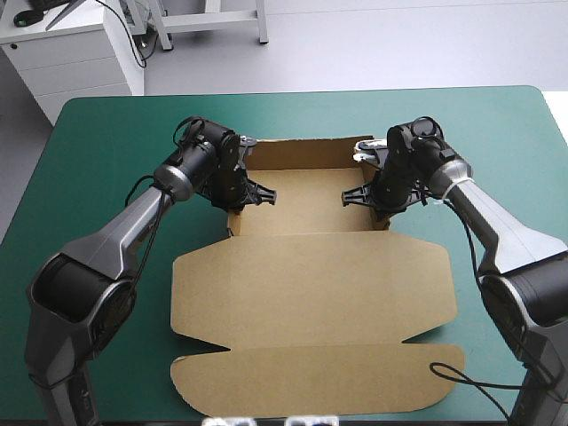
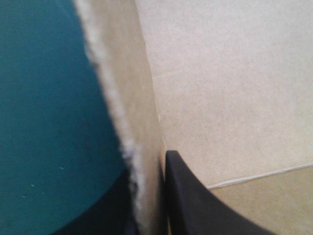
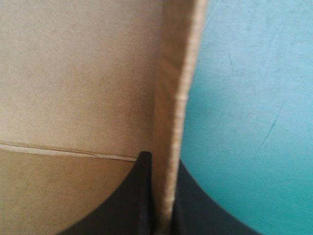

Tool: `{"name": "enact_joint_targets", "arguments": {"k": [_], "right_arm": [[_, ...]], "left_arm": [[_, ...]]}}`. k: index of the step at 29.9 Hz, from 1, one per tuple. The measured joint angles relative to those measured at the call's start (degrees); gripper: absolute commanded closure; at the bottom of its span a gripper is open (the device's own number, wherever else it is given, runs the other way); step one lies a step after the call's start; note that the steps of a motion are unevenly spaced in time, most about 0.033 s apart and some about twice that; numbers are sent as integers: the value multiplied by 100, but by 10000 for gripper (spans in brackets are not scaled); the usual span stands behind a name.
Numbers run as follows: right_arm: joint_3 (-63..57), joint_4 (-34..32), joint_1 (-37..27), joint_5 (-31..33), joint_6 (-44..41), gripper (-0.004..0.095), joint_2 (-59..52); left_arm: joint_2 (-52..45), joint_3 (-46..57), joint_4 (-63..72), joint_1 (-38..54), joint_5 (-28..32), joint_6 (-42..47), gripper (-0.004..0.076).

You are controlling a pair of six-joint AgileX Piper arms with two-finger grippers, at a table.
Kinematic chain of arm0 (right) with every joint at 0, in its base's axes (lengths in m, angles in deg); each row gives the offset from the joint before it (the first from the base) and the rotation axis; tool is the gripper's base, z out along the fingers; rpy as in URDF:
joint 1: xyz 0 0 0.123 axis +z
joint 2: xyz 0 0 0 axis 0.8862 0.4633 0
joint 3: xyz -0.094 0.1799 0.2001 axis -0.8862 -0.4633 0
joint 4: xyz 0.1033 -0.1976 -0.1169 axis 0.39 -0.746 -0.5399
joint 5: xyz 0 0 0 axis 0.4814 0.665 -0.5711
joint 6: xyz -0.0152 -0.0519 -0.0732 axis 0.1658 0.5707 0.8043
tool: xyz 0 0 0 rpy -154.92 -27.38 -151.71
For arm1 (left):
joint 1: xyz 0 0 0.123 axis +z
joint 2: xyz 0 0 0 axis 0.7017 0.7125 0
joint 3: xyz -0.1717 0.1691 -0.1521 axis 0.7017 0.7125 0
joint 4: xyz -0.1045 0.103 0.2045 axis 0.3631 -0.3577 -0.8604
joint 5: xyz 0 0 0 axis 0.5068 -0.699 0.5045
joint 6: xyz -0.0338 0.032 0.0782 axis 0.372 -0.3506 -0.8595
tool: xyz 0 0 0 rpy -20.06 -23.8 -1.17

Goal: Fold the box

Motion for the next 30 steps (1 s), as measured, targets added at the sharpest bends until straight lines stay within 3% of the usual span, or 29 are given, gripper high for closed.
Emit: {"name": "enact_joint_targets", "arguments": {"k": [4,7,13,16,24,30], "right_arm": [[0,0,0,0,16,803,0],[0,7,0,-20,47,667,6],[0,68,0,-37,54,301,37],[0,68,0,-119,54,175,37],[0,68,0,-455,70,151,37],[314,0,0,-514,70,152,37]], "left_arm": [[10,0,1,0,-6,-83,377],[10,0,50,0,11,-88,297],[10,0,85,0,39,-106,291],[10,0,85,-5,39,-108,291],[10,-120,-279,-5,39,-121,291],[1,-1204,-1010,-5,17,-121,298]]}}
